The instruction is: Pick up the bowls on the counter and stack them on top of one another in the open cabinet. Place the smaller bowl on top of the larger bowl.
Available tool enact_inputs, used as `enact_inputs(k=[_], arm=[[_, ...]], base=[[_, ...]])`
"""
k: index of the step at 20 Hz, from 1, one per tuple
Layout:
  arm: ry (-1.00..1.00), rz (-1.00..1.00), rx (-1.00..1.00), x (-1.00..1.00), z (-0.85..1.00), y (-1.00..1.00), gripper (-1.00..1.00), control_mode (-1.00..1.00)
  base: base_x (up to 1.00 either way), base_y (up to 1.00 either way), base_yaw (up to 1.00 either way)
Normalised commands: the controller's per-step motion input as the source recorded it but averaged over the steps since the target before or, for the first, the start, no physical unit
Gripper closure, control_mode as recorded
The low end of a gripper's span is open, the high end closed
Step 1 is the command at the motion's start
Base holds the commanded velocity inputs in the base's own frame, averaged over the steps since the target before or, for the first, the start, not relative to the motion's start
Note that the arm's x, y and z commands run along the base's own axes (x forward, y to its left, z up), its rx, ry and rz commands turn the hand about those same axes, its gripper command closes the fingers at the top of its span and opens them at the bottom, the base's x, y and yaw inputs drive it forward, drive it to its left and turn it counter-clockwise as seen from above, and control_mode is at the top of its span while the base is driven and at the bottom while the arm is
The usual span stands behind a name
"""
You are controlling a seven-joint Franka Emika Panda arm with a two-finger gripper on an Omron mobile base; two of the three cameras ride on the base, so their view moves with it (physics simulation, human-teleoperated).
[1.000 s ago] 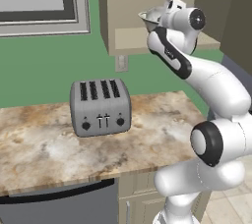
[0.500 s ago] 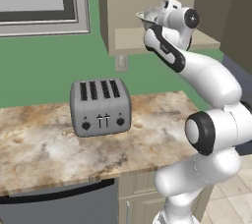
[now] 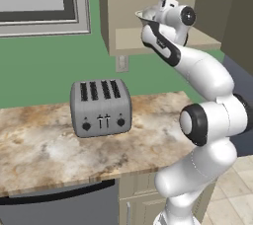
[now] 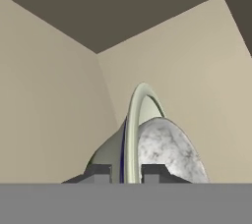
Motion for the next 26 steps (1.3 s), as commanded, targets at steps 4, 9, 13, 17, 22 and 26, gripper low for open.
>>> enact_inputs(k=[4, 9, 13, 17, 22, 26], arm=[[0.00, 0.01, -0.01, 0.30, -0.11, -0.03, 1.00, -1.00], [0.00, 0.00, 0.00, 0.27, -0.10, -0.04, 1.00, -1.00], [0.00, 0.00, 0.00, 0.25, -0.06, -0.01, 1.00, -1.00], [0.00, 0.01, 0.00, 0.18, -0.01, 0.00, 1.00, -1.00], [0.00, 0.01, 0.00, 0.11, -0.03, 0.00, 1.00, -1.00], [0.00, 0.01, 0.00, 0.14, -0.11, 0.00, -1.00, -1.00]], base=[[0.00, 0.00, 0.00], [0.00, 0.00, 0.00], [0.00, 0.00, 0.00], [0.00, 0.00, 0.00], [0.00, 0.00, 0.00], [0.00, 0.00, 0.00]])
